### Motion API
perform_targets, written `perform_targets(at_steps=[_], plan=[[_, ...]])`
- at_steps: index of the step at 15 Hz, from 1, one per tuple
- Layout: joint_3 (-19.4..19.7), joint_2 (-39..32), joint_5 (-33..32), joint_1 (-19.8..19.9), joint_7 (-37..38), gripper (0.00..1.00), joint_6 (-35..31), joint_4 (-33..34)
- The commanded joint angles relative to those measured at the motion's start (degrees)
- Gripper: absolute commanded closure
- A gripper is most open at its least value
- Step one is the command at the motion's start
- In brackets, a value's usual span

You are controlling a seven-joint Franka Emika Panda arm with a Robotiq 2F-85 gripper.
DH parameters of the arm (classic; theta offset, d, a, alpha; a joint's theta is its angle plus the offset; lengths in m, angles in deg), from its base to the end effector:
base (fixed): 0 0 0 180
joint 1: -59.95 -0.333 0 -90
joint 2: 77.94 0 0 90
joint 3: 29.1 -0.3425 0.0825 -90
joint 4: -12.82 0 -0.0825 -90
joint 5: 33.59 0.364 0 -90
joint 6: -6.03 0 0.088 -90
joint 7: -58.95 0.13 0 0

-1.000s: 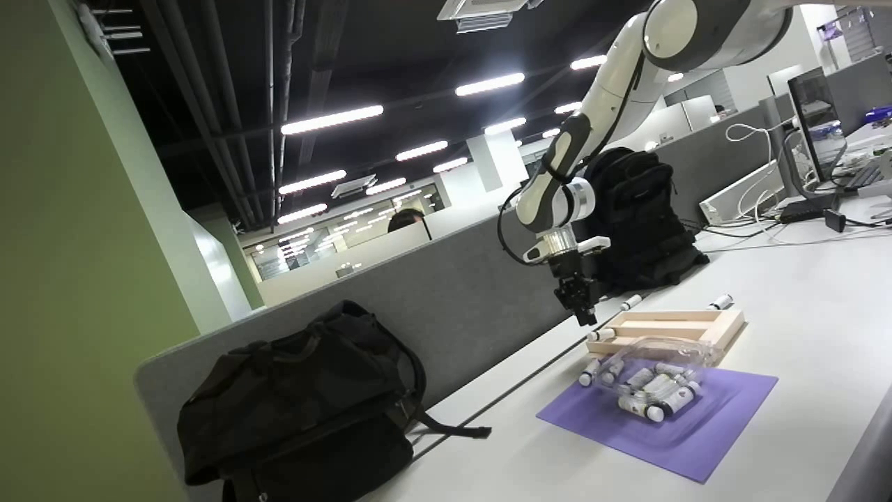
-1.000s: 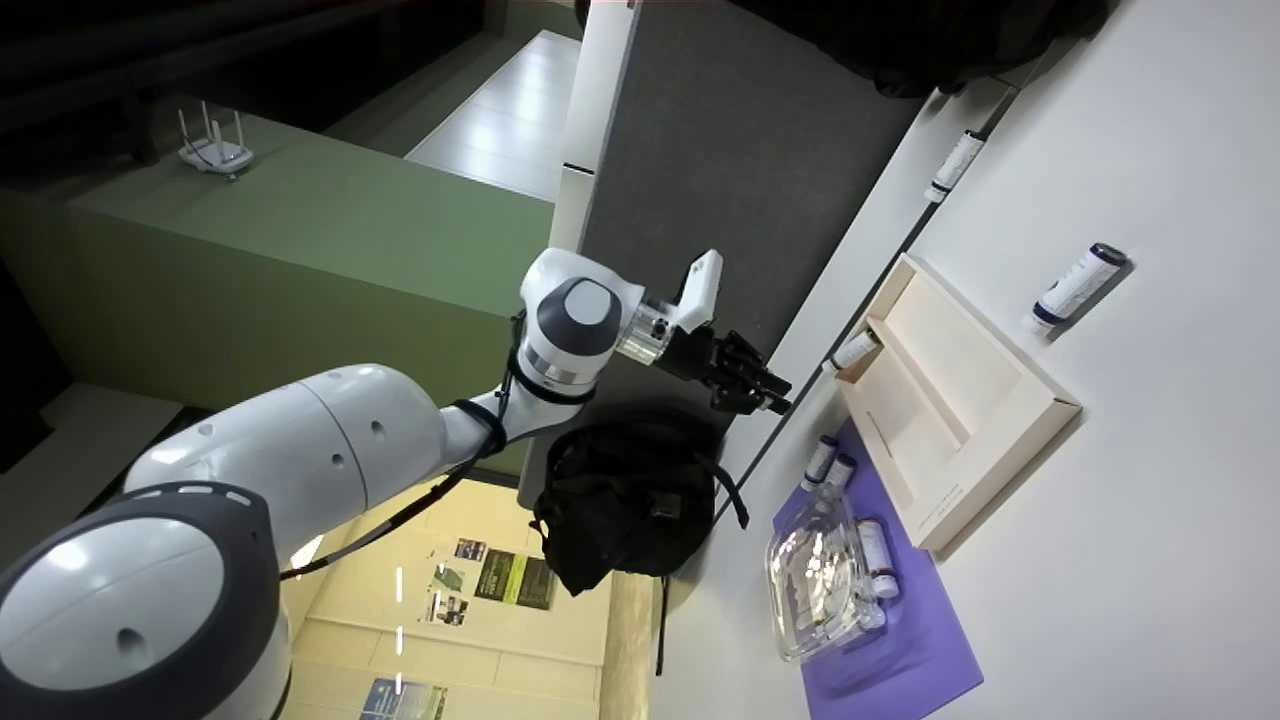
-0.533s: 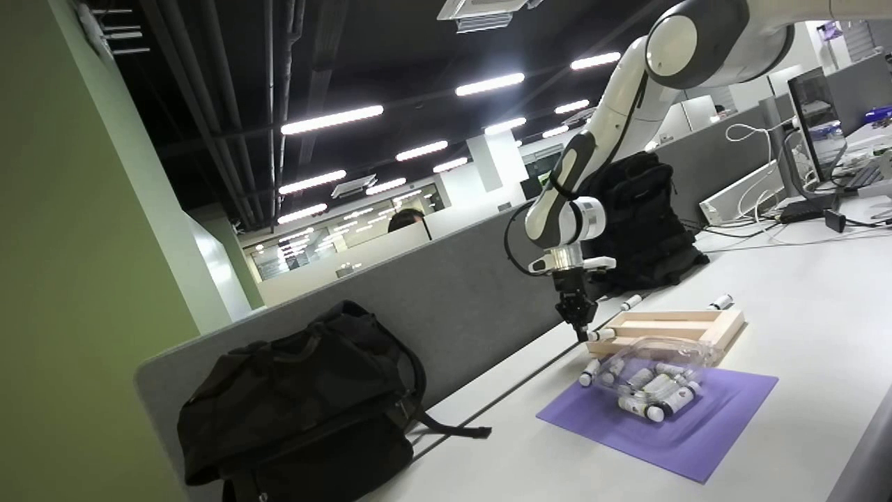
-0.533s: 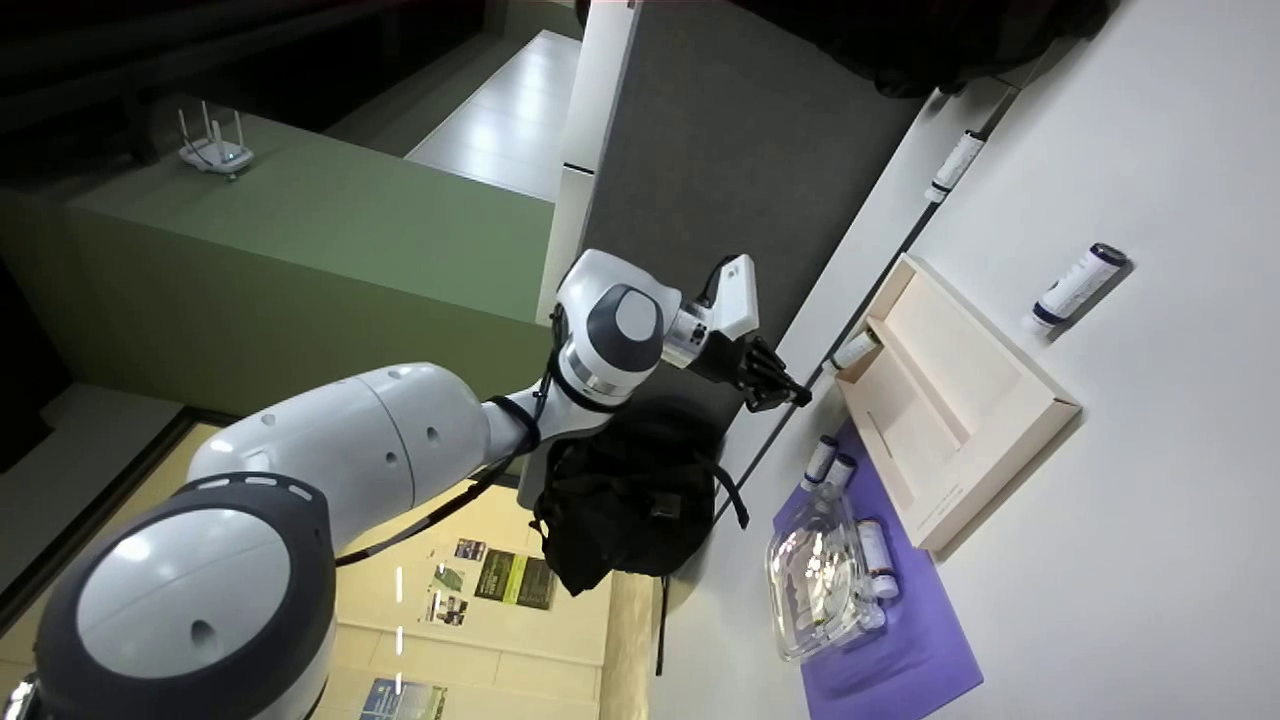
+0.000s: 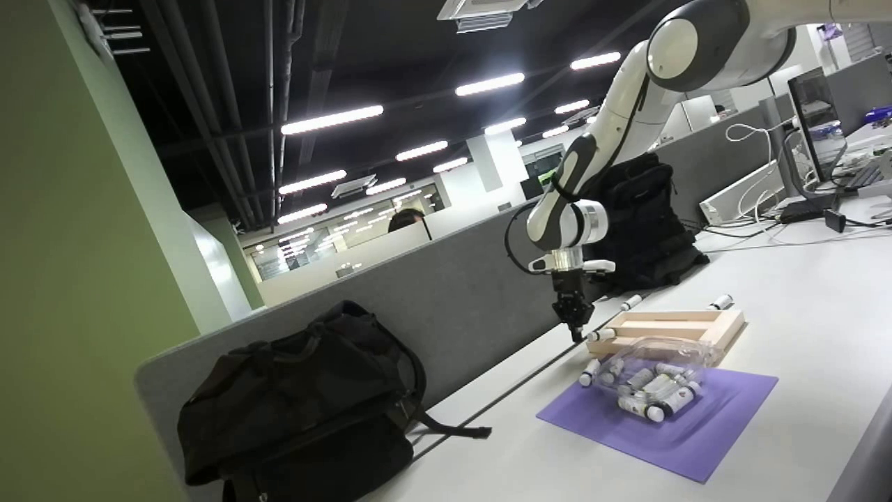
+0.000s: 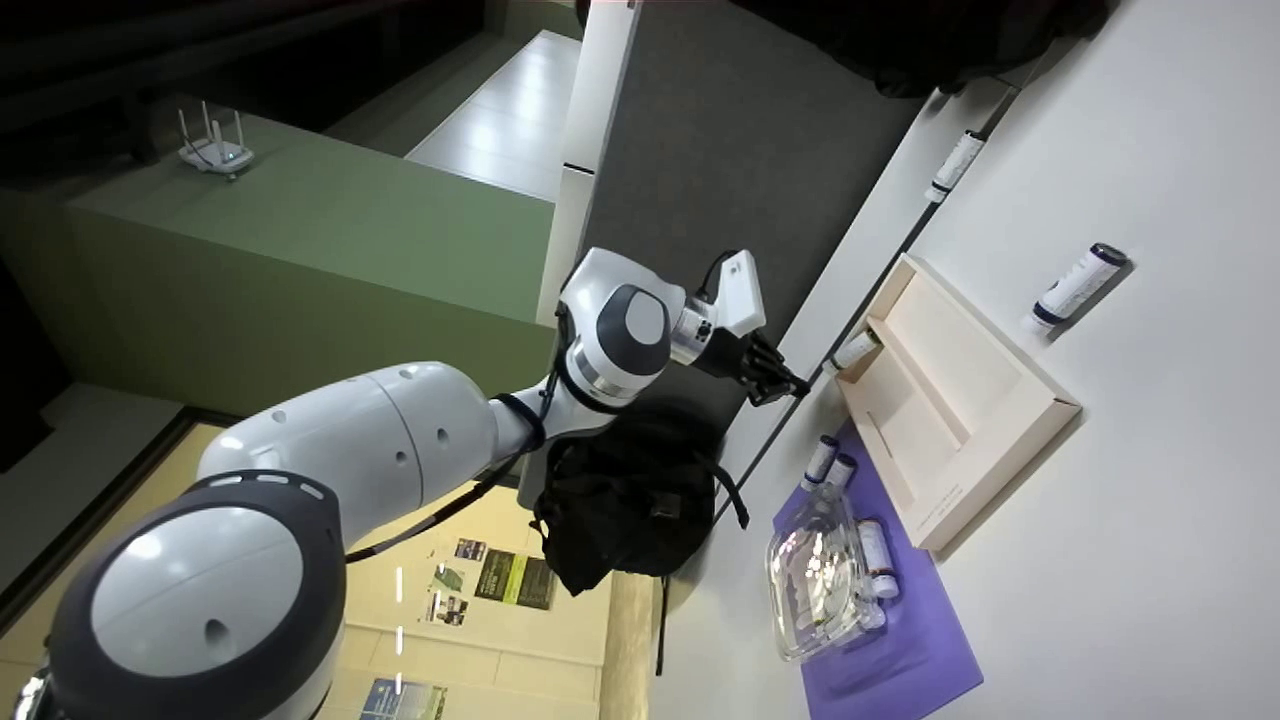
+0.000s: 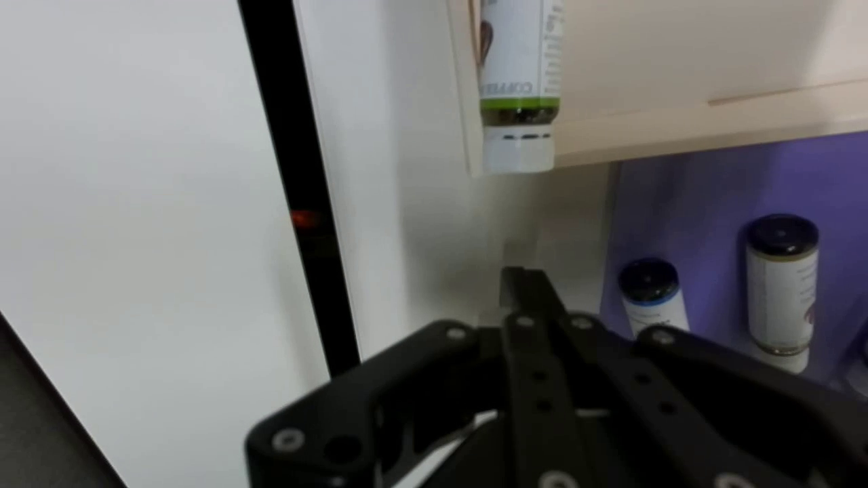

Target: Pick up a bottle from the table and place it on the left side of the tray

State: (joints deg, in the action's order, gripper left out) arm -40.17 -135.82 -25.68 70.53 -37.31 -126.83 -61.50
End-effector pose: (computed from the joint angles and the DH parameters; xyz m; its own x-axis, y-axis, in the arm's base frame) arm 0.7509 -0.0246 0.1428 0.0606 0.9635 0.2609 0.9971 -0.0704 0.0284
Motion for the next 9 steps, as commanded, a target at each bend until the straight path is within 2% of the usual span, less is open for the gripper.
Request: perform_targets(at_steps=[1, 9], plan=[[-0.4, -1.7, 0.3, 1.5, -1.5, 0.97, -0.5, 2.0], [0.7, -2.5, 0.2, 4.2, -1.8, 0.97, -0.5, 2.6]])
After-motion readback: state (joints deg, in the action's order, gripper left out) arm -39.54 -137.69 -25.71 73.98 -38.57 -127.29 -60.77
